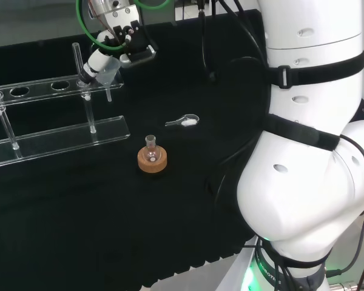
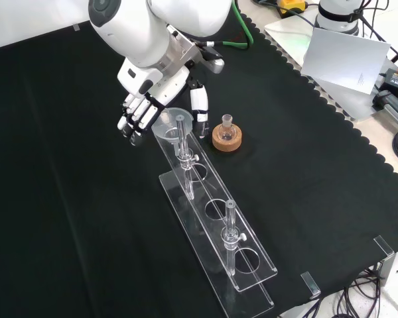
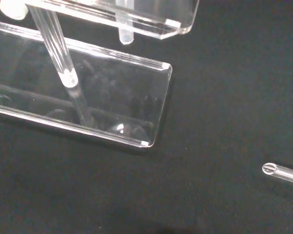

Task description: Pick up the funnel from the transparent funnel stand.

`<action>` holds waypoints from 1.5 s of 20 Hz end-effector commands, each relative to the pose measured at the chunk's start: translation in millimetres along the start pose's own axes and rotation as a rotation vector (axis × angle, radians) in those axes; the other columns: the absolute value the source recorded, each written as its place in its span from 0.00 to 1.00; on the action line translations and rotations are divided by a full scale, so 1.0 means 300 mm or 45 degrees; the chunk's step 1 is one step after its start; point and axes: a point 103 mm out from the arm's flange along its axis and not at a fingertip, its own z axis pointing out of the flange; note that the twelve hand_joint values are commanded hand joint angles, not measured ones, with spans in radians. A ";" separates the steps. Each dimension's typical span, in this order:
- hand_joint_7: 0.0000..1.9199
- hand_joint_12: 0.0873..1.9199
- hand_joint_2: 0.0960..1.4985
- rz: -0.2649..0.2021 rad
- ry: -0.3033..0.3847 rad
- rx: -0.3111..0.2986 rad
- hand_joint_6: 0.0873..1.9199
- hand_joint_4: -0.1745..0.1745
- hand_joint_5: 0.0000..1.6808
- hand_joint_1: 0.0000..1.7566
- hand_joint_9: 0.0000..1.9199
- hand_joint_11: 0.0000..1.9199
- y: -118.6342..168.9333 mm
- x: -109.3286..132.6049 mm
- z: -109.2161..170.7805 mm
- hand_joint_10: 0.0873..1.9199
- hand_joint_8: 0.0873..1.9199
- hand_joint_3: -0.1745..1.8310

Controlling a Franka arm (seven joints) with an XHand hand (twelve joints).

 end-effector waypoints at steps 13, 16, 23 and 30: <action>0.12 0.68 0.46 -0.025 -0.042 -0.011 0.00 0.59 0.09 0.20 0.01 0.00 -0.007 0.028 0.017 0.37 0.21 0.09; 0.16 0.69 0.46 -0.025 -0.044 -0.021 0.00 0.60 0.12 0.20 0.03 0.00 -0.009 0.025 0.015 0.39 0.24 0.09; 0.20 0.71 0.46 -0.019 -0.055 -0.012 0.00 0.61 0.18 0.21 0.07 0.00 -0.005 0.016 0.015 0.39 0.26 0.09; 0.21 0.72 0.48 -0.003 -0.059 -0.015 0.00 0.60 0.19 0.24 0.10 0.00 -0.010 -0.012 0.020 0.38 0.26 0.09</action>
